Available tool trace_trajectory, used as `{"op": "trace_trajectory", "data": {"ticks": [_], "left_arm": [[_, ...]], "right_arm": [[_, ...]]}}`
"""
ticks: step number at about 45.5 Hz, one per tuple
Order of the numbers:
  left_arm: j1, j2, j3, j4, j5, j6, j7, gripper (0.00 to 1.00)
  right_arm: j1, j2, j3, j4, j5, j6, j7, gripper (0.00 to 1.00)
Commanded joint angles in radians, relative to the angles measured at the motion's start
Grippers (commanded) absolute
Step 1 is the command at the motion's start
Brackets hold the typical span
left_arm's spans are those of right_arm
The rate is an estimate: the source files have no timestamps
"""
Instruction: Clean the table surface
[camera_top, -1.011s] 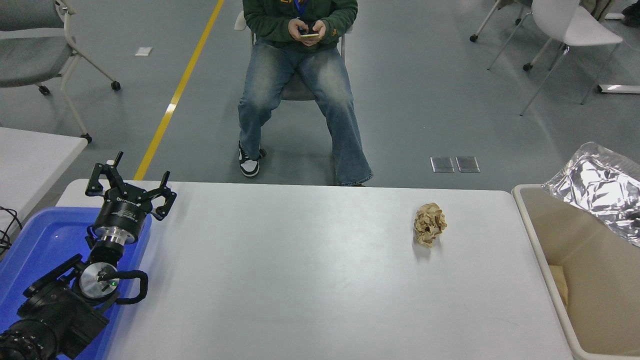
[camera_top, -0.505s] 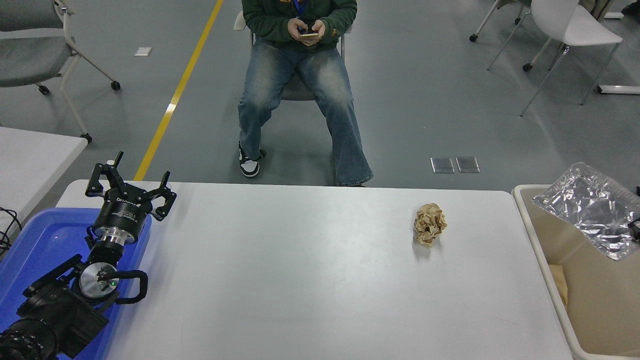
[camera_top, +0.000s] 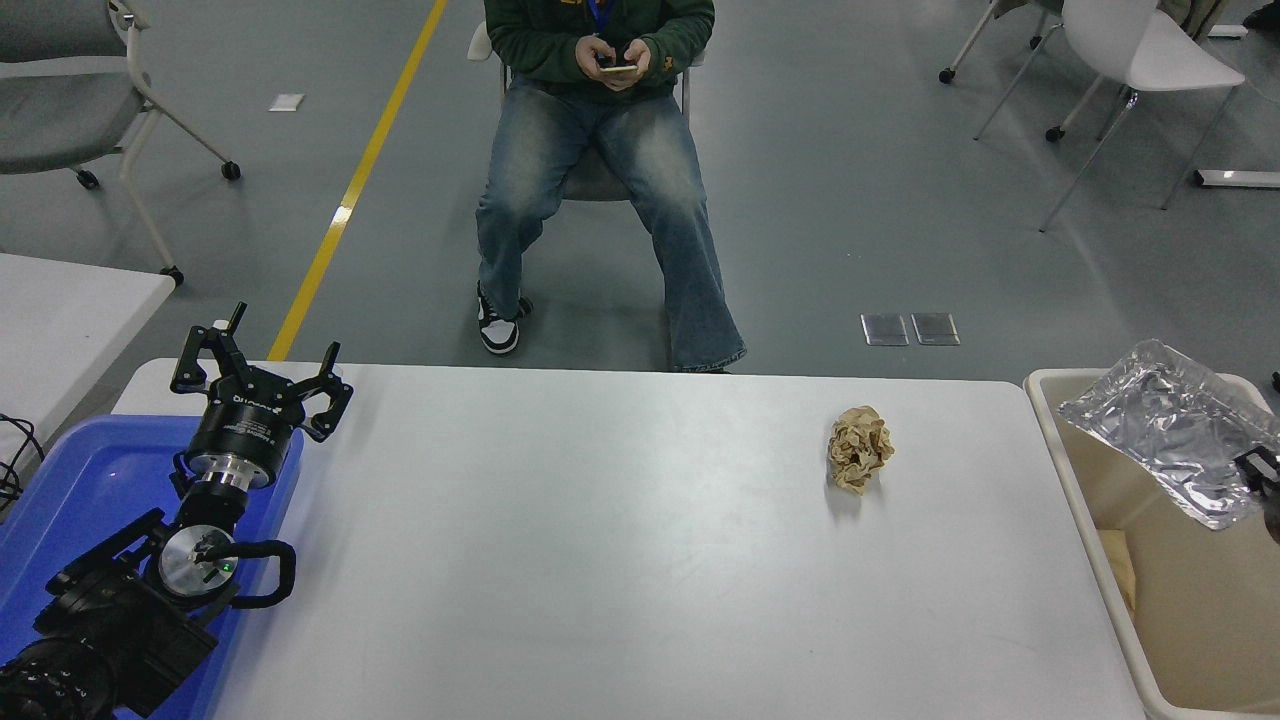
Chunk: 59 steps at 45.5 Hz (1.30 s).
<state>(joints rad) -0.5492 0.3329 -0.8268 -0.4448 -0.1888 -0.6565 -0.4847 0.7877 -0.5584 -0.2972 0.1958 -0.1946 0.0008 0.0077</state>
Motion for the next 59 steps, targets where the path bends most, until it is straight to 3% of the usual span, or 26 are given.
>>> {"op": "trace_trajectory", "data": {"ticks": [1, 19, 20, 22, 24, 26, 27, 28, 43, 59], "left_arm": [[0.0, 0.0, 0.0, 0.0, 0.0, 0.0, 0.0, 1.0], [0.0, 0.0, 0.0, 0.0, 0.0, 0.0, 0.0, 1.0], [0.0, 0.0, 0.0, 0.0, 0.0, 0.0, 0.0, 1.0], [0.0, 0.0, 0.0, 0.0, 0.0, 0.0, 0.0, 1.0], [-0.001, 0.0, 0.0, 0.0, 0.0, 0.0, 0.0, 1.0], [0.0, 0.0, 0.0, 0.0, -0.001, 0.0, 0.0, 1.0], [-0.001, 0.0, 0.0, 0.0, 0.0, 0.0, 0.0, 1.0], [-0.001, 0.0, 0.0, 0.0, 0.0, 0.0, 0.0, 1.0], [-0.001, 0.0, 0.0, 0.0, -0.001, 0.0, 0.0, 1.0], [-0.001, 0.0, 0.0, 0.0, 0.0, 0.0, 0.0, 1.0]], "right_arm": [[-0.001, 0.005, 0.015, -0.013, 0.015, -0.033, -0.015, 0.0], [-0.002, 0.063, 0.188, -0.012, 0.072, -0.111, -0.015, 0.0], [-0.004, 0.068, 0.19, -0.012, 0.072, -0.116, -0.015, 0.03], [-0.005, 0.072, 0.19, -0.012, 0.073, -0.13, -0.015, 0.25], [-0.007, 0.071, 0.19, -0.012, 0.075, -0.148, -0.014, 0.59], [-0.01, 0.068, 0.19, -0.012, 0.078, -0.171, -0.014, 0.87], [-0.01, 0.066, 0.19, -0.012, 0.078, -0.176, -0.012, 0.97], [-0.012, 0.065, 0.19, -0.012, 0.078, -0.177, -0.012, 1.0], [-0.008, 0.029, 0.228, -0.012, 0.121, -0.194, -0.012, 1.0], [0.061, -0.049, 0.274, 0.073, 0.123, -0.136, -0.012, 1.0]]}}
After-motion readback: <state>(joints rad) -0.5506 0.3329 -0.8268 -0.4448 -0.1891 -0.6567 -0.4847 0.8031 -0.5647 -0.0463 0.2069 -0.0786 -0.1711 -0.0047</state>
